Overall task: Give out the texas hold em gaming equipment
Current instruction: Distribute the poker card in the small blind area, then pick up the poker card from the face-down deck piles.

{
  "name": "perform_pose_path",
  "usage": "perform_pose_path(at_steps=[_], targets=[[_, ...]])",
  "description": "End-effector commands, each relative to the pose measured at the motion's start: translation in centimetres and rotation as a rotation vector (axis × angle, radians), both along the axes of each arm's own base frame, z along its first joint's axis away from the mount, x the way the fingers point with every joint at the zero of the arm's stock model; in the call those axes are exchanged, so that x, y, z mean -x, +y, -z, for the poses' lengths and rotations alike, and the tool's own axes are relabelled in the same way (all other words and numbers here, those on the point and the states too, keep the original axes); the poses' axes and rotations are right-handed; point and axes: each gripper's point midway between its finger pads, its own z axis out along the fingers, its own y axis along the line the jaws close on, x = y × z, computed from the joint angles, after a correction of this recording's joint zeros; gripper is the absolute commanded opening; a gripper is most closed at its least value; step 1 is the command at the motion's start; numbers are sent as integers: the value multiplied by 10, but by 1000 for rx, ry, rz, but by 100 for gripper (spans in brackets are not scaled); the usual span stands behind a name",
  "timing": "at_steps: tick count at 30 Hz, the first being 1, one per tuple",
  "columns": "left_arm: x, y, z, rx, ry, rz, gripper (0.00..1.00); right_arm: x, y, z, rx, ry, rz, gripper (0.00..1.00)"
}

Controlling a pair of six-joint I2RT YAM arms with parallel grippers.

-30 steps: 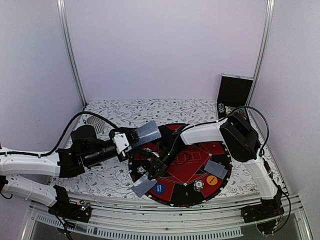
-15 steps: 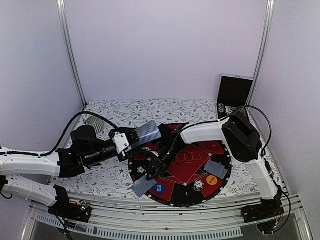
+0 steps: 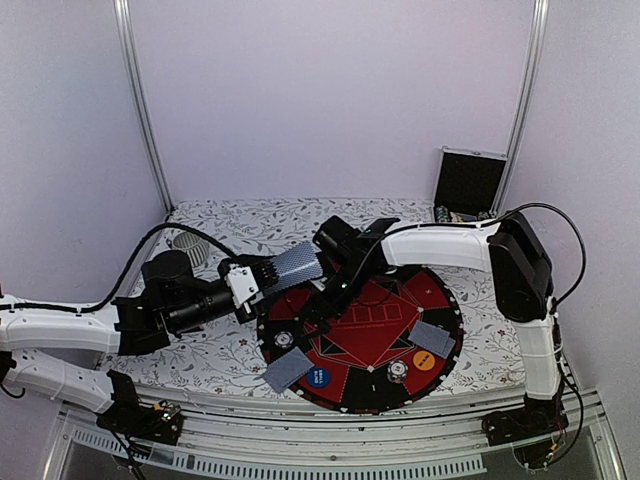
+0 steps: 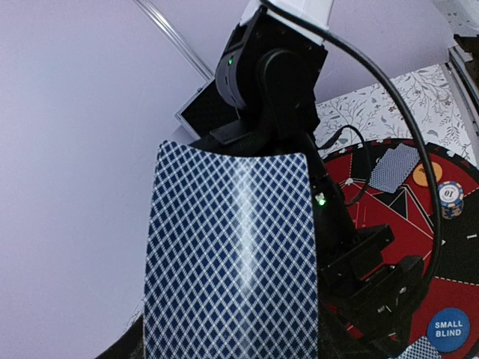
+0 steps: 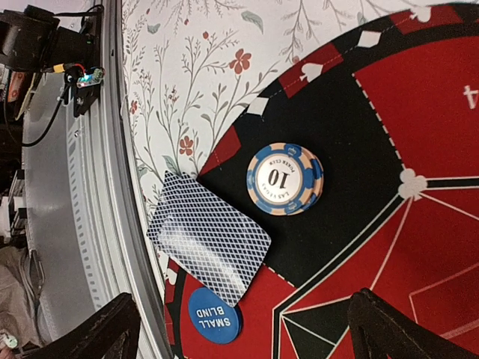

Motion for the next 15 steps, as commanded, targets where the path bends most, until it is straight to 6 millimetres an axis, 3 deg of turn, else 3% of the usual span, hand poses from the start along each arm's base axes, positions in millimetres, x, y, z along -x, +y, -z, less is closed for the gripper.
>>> perform_pose_path(at_steps=[1, 6, 9, 12, 15], targets=[[6, -1, -11, 33, -23, 17, 52, -8, -16, -37, 9, -132, 24, 99], [7, 0, -13, 40, -27, 19, 52, -26, -43, -51, 90, -281, 90, 99], [7, 0, -14, 40, -29, 20, 52, -58, -66, -73, 131, -423, 223, 99], [7, -1, -11, 30, -30, 24, 52, -86, -82, -124, 18, -536, 378, 99], [8, -2, -9, 16, -34, 26, 52, -75, -75, -186, -259, -555, 397, 99]])
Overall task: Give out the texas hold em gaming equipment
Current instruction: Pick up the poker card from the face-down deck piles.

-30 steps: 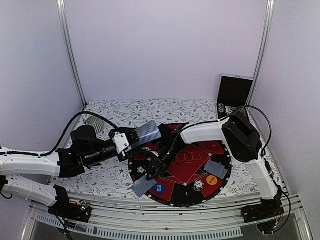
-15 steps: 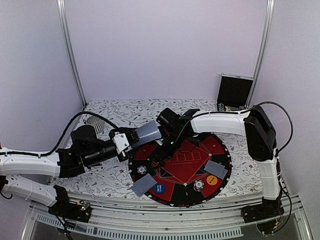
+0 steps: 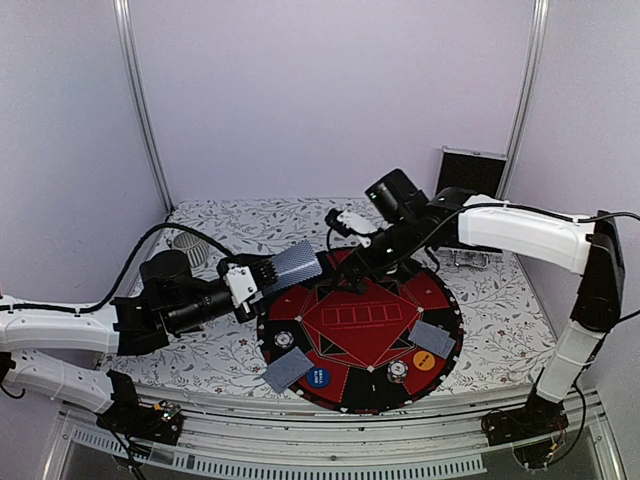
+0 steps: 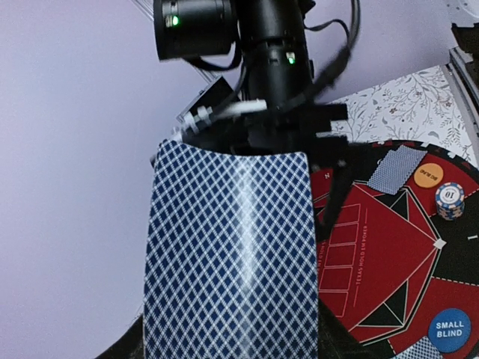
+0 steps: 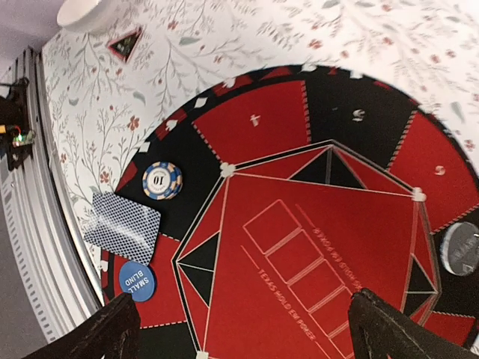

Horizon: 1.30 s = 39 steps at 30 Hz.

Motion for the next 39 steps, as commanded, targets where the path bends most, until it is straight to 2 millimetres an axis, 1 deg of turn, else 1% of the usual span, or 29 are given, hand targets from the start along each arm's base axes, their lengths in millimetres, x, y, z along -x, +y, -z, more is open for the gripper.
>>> perform_pose_path(at_steps=[1, 3, 4, 6, 8, 12, 15, 19, 26, 31, 33, 39], targets=[[7, -3, -5, 9, -25, 24, 52, -2, 3, -110, -385, -175, 2, 99], [6, -3, -4, 5, -25, 24, 52, 22, 15, -135, -525, -149, -115, 99], [6, -3, -4, 3, -25, 24, 52, 28, 19, -143, -567, -134, -147, 100], [7, -4, -3, 1, -26, 25, 52, 34, 28, -147, -614, -80, -152, 99], [6, -3, -3, 0, -26, 24, 52, 39, 38, -145, -629, -46, -162, 98], [7, -4, -3, 0, -25, 24, 52, 42, 61, -126, -599, -12, -162, 96], [7, -4, -3, 0, -25, 24, 52, 40, 69, -117, -580, -5, -151, 95], [7, -4, -3, 0, -26, 24, 52, 33, 69, -114, -558, -19, -119, 90], [7, -4, -3, 1, -26, 27, 52, 31, 55, -117, -515, -75, -100, 84], [7, -4, -2, 0, -25, 27, 52, 30, 48, -116, -486, -82, -89, 69], [7, -4, -2, -1, -25, 26, 52, 29, 45, -118, -481, -89, -84, 65], [7, -4, -1, -2, -22, 28, 52, 32, 41, -123, -482, -87, -94, 61]])
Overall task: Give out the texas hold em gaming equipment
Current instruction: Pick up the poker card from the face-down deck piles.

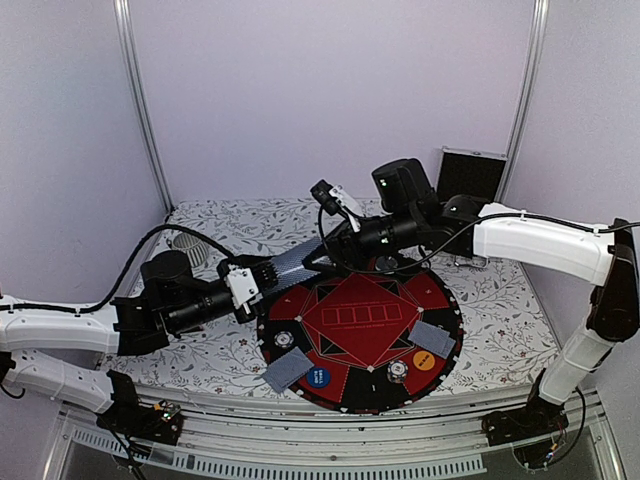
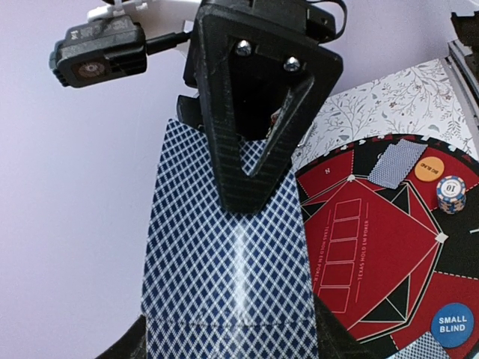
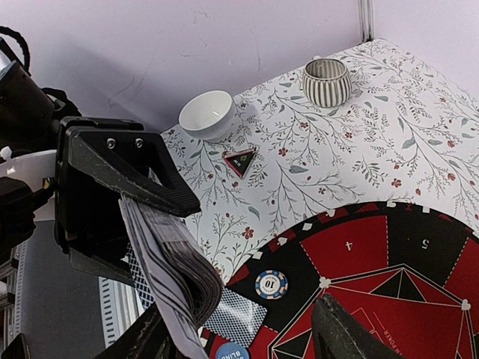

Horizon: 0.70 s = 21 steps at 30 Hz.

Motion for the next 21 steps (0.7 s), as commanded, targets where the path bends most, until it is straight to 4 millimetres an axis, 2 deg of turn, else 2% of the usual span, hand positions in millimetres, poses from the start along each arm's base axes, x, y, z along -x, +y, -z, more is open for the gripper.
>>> perform_pose_path(at_steps=[1, 10, 21], targets=[[7, -4, -4, 18, -12, 25, 52, 0, -9, -22, -11, -33, 13, 60], [7, -4, -4, 18, -10, 26, 52, 3, -15, -31, -15, -41, 7, 49], [7, -4, -4, 17, -10, 26, 52, 0, -23, -36, -5, -36, 17, 9]])
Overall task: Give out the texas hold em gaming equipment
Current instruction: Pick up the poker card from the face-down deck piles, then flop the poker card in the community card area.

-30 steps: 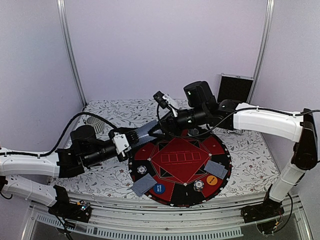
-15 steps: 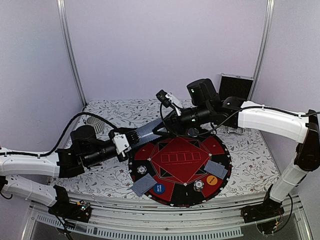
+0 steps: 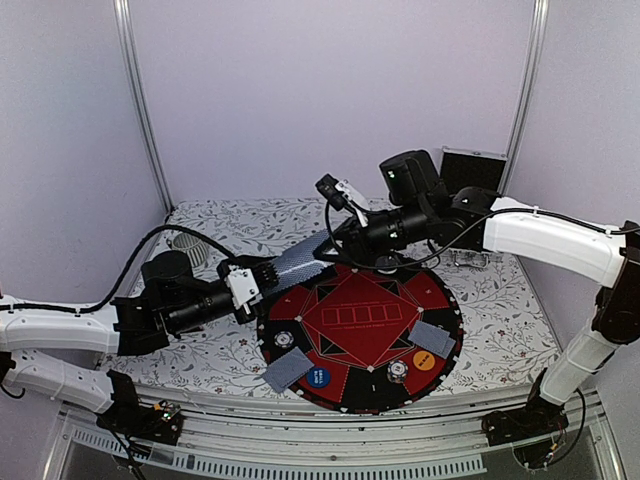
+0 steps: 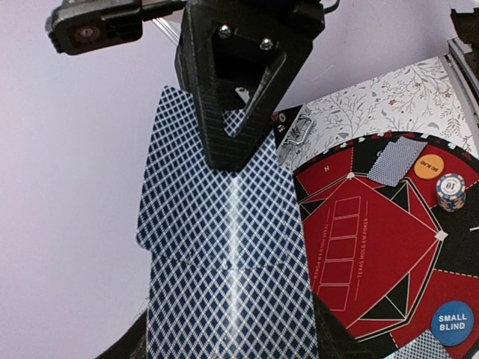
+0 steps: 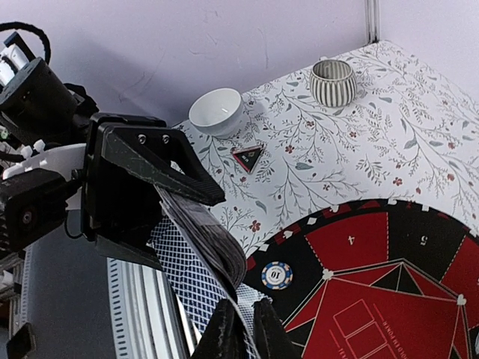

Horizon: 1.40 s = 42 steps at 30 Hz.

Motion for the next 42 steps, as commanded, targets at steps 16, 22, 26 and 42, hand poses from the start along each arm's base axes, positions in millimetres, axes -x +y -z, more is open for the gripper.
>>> perform_pose_path(at_steps=[16, 22, 26, 42], targets=[[7, -4, -8, 35, -11, 26, 52, -6, -44, -60, -39, -103, 99, 2], [-2, 0, -14, 54, -11, -30, 52, -43, -86, -71, 7, -205, 340, 2], [-15, 5, -22, 79, -4, -106, 52, -63, -95, -53, 86, -230, 425, 2], [-49, 36, -51, 198, -6, -342, 51, -121, -83, 17, 298, -257, 511, 2]])
